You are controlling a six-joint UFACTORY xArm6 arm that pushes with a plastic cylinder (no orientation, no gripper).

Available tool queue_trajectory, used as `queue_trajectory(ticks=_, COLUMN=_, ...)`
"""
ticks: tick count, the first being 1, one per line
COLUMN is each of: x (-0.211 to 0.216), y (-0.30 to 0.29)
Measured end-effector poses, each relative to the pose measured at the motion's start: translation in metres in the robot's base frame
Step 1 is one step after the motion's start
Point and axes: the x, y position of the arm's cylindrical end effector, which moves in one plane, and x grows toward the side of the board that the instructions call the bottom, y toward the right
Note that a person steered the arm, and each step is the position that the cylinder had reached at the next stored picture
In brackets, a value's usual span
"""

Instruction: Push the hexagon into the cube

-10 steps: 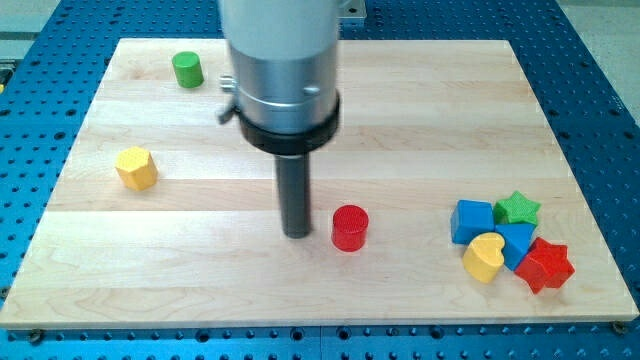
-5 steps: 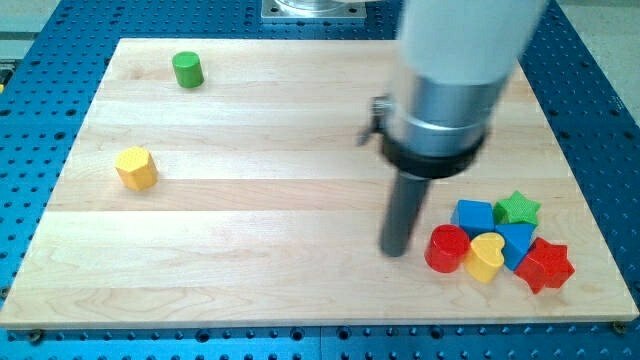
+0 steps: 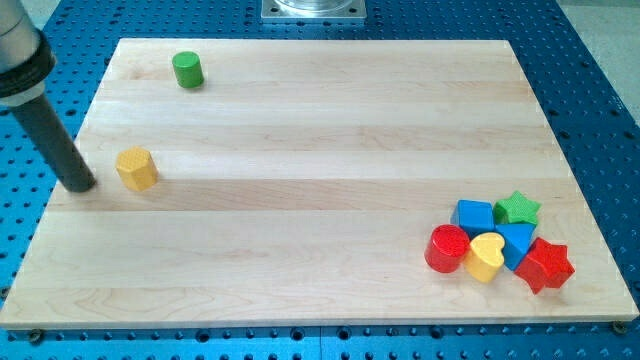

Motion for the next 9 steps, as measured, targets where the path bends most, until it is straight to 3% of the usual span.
queue_trajectory(ticks=1, x=-0.007, y=0.043)
queue_trajectory(ticks=3, x=0.001, y=0.207)
queue_trajectory(ticks=4, x=0.011, y=0.259)
queue_trajectory(ticks=7, x=0.034, y=0.191)
queue_trajectory(ticks=8, x=0.048, y=0.202)
queue_trajectory(ticks=9, x=0.048, y=0.26)
